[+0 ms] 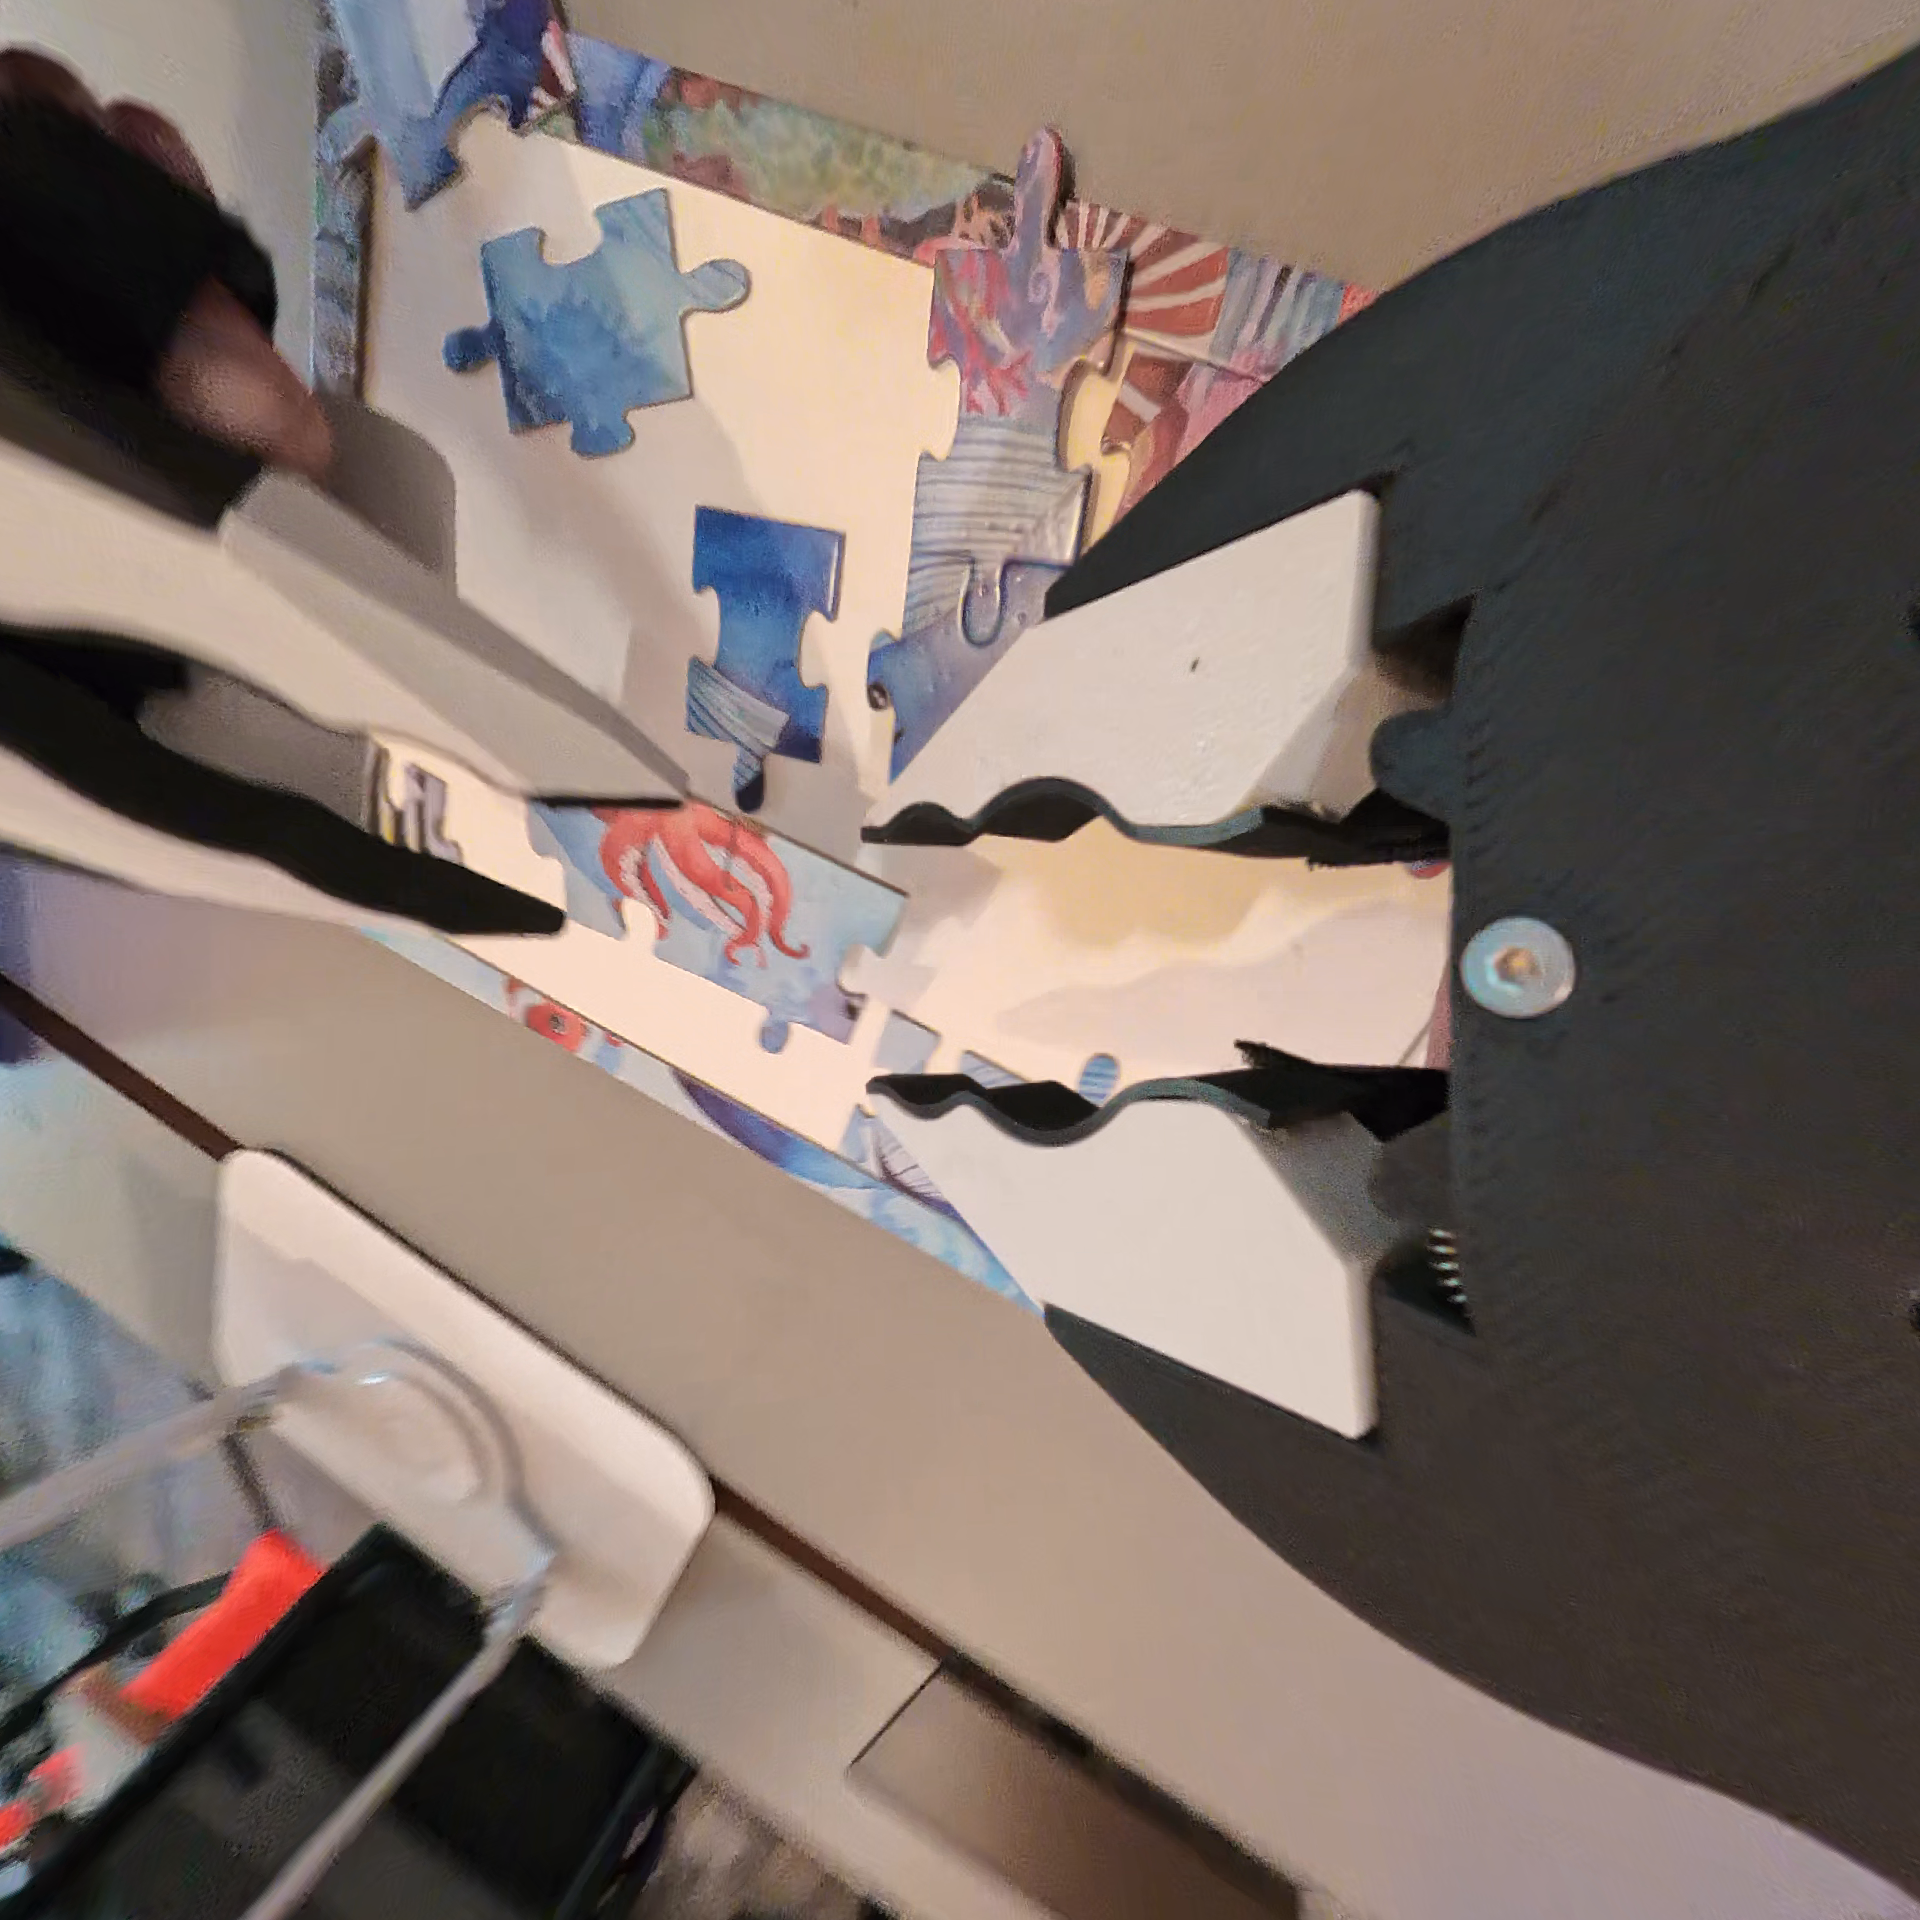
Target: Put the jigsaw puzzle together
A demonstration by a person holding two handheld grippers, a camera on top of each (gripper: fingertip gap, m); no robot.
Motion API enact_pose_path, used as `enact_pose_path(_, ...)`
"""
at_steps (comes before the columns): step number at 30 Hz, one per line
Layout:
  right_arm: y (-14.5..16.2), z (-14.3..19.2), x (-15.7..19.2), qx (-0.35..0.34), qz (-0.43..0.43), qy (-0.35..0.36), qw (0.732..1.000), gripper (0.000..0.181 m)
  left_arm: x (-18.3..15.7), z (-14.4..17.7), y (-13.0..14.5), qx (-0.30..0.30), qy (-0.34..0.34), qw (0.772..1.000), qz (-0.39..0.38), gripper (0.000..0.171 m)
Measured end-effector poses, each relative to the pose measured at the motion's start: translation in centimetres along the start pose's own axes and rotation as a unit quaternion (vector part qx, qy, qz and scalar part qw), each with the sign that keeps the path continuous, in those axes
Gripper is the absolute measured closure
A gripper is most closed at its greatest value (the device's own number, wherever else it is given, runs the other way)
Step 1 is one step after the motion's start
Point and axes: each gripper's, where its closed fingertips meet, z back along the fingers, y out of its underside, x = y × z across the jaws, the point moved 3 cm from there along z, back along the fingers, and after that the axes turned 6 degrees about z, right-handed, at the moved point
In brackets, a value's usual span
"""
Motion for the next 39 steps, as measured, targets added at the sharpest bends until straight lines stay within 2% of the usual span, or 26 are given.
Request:
enact_pose_path(2, 0.0, 0.1, 0.1, -0.003, -0.010, -0.004, 1.000, 0.132, -0.1, -0.2, -0.7, -0.010, -0.038, 0.998, -0.048, 0.135)
enact_pose_path(5, 0.0, 0.4, -0.1, -0.002, -0.022, 0.001, 1.000, 0.133, -0.6, -0.5, -1.4, -0.030, -0.059, 0.993, -0.098, 0.155)
enact_pose_path(10, -0.2, 1.1, -0.4, -0.027, -0.062, -0.016, 0.998, 0.135, -0.7, -0.5, -1.9, -0.046, -0.075, 0.987, -0.134, 0.161)
enact_pose_path(12, 0.0, 1.4, -1.0, -0.030, -0.074, -0.005, 0.997, 0.155, -0.9, -0.5, -1.9, -0.050, -0.081, 0.984, -0.150, 0.161)
enact_pose_path(13, 0.0, 1.6, -1.0, -0.036, -0.082, -0.013, 0.996, 0.157, -0.9, -0.5, -2.1, -0.056, -0.083, 0.983, -0.155, 0.162)
enact_pose_path(19, -0.5, 2.5, -0.7, -0.072, -0.101, -0.055, 0.991, 0.147, -1.5, -0.6, -2.7, -0.076, -0.083, 0.979, -0.168, 0.171)
enact_pose_path(23, -1.5, 4.0, -0.5, -0.108, -0.073, -0.052, 0.990, 0.136, -1.4, 0.2, -3.6, -0.117, -0.055, 0.985, -0.112, 0.171)
enact_pose_path(26, -2.5, 5.5, -0.6, -0.157, -0.072, -0.056, 0.983, 0.126, -1.1, 1.1, -4.3, -0.157, -0.008, 0.987, -0.029, 0.171)
enact_pose_path(29, -3.2, 6.7, -0.3, -0.203, -0.083, -0.089, 0.971, 0.116, -0.2, 2.2, -5.0, -0.198, 0.027, 0.979, 0.049, 0.171)
enact_pose_path(33, -3.6, 7.1, 0.2, -0.233, -0.089, -0.129, 0.960, 0.117, -0.1, 3.3, -5.8, -0.241, 0.093, 0.958, 0.125, 0.171)
enact_pose_path(39, -4.5, 6.0, 2.4, -0.238, -0.053, -0.167, 0.955, 0.143, -0.8, 4.3, -6.7, -0.281, 0.182, 0.923, 0.188, 0.171)
